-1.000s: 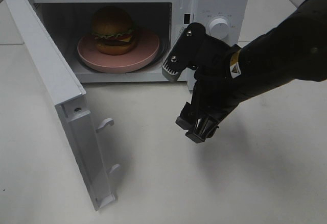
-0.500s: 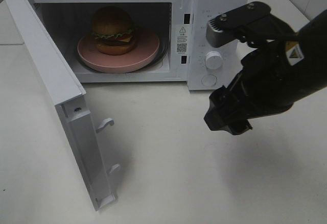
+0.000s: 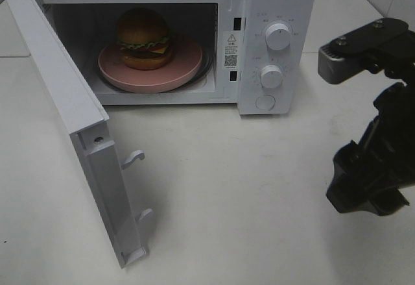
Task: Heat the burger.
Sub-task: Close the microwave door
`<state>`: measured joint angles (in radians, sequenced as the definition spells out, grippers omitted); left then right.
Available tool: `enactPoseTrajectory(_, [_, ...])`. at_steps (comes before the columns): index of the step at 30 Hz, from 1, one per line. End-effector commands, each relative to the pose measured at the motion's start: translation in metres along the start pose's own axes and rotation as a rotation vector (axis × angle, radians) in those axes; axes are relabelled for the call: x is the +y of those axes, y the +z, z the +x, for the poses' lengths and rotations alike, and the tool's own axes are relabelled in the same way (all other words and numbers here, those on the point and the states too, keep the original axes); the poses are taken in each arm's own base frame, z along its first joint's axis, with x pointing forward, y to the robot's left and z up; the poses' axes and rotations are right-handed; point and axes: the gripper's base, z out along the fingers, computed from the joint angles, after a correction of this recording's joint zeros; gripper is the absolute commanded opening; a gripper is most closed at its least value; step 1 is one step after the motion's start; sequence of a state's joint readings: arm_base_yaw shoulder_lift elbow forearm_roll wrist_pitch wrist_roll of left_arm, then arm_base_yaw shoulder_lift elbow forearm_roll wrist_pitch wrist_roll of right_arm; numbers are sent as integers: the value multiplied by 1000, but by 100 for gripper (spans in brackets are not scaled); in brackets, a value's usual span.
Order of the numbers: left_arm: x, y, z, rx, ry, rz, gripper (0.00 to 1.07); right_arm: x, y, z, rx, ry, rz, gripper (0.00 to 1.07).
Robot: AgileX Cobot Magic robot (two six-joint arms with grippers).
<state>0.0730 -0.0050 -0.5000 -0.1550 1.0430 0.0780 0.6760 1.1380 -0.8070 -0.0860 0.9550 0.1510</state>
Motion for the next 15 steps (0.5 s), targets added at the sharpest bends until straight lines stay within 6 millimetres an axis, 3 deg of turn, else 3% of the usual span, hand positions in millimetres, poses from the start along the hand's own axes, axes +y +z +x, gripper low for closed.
enactPoseTrajectory(1, [0,-3,2,-26,1,-1,101,-3,-8,21,8,5,3,76])
enactPoseTrajectory(7, [0,-3,2,-26,1,-1,101,-6,-21,44,-71,12,-7,76])
enactPoseTrajectory(9, [0,-3,2,-26,1,-1,101,-10,-31,72,-139,21,-13,76])
enactPoseTrajectory(10, [0,-3,2,-26,1,-1,101,-10,-31,72,-139,21,-13,76])
enactPoseTrajectory(12, [0,-3,2,-26,1,-1,101,-13,-33,92,-162,25,-14,76])
enactPoseTrajectory(15, [0,-3,2,-26,1,-1,101,-14,-33,98,-164,26,-15,76])
